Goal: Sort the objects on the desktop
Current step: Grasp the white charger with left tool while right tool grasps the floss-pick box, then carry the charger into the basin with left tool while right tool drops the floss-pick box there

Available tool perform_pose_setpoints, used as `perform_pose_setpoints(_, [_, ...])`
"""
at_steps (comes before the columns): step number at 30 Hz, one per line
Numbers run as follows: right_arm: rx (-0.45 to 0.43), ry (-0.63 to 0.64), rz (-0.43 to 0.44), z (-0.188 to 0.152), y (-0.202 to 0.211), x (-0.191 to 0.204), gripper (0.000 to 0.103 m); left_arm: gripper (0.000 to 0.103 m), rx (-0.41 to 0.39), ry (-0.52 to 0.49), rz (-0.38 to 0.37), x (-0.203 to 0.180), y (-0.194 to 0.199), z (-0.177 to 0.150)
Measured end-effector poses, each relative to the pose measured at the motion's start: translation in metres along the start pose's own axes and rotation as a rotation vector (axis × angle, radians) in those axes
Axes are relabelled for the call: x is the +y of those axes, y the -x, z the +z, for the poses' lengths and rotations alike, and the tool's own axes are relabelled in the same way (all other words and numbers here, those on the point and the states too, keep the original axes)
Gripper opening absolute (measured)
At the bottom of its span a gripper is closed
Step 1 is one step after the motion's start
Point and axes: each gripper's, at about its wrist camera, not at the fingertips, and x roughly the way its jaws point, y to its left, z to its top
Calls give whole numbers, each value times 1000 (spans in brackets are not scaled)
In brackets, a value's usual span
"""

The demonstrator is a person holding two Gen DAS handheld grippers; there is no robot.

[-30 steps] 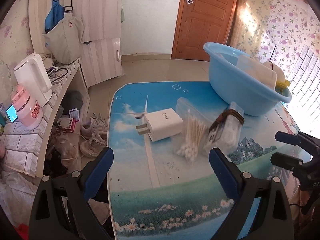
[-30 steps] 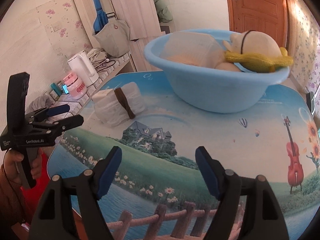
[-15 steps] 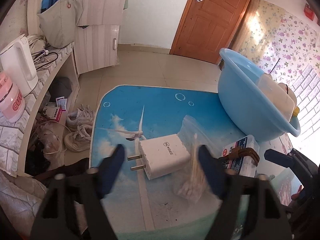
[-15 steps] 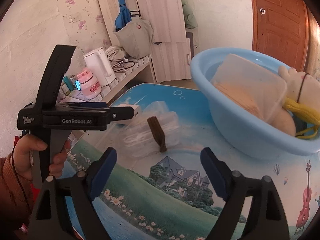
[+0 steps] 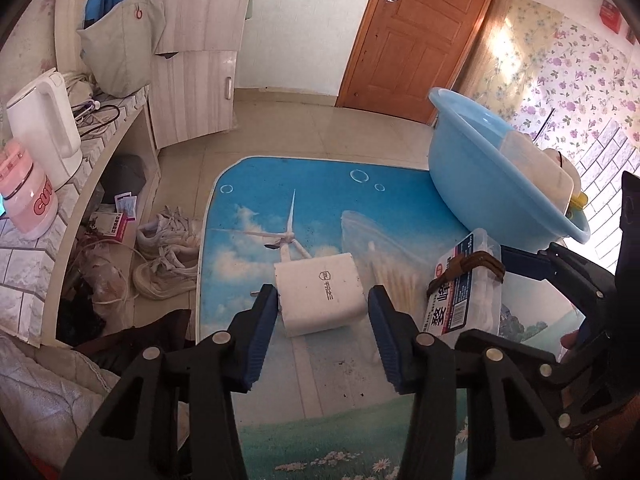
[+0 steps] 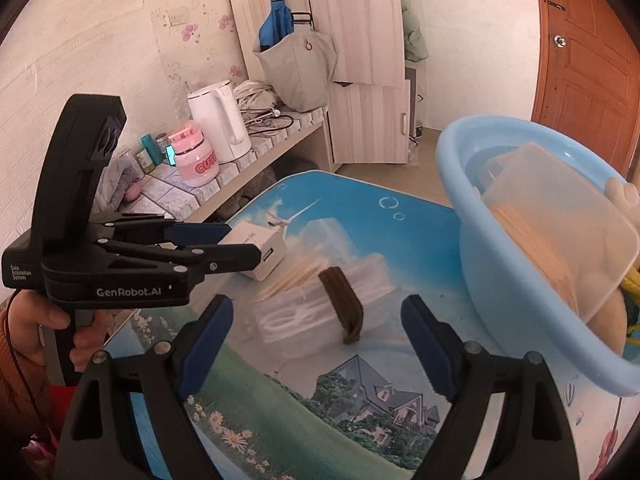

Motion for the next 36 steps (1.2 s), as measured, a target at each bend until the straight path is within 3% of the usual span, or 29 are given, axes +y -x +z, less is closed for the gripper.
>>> perform_pose_setpoints(4, [15, 11, -13, 0, -7, 2, 87, 48, -3, 5, 19, 1, 1, -2])
perform_pose_setpoints(9, [5, -38, 43, -5, 0, -4, 83, 85, -22, 8, 66, 7, 3, -1])
perform_pose_setpoints(18, [-29, -102, 23, -19, 31, -19, 82, 84, 21, 25, 63, 6, -18, 2])
perform_pose_setpoints(19, [-32, -102, 16, -20, 36, -20, 82, 80, 10, 35, 56, 7, -18, 2])
perform_pose_setpoints(20, [-36, -100, 10, -22, 40, -21, 82, 62, 7, 43, 40, 8, -18, 1])
perform_pose_setpoints(28, [-56, -128, -21, -33, 66, -30, 82, 62, -30, 25, 26, -2, 8, -6])
perform_pose_setpoints(36, [-86, -167, -44, -49, 95, -43, 82, 62, -87, -57, -22, -46, 45, -2])
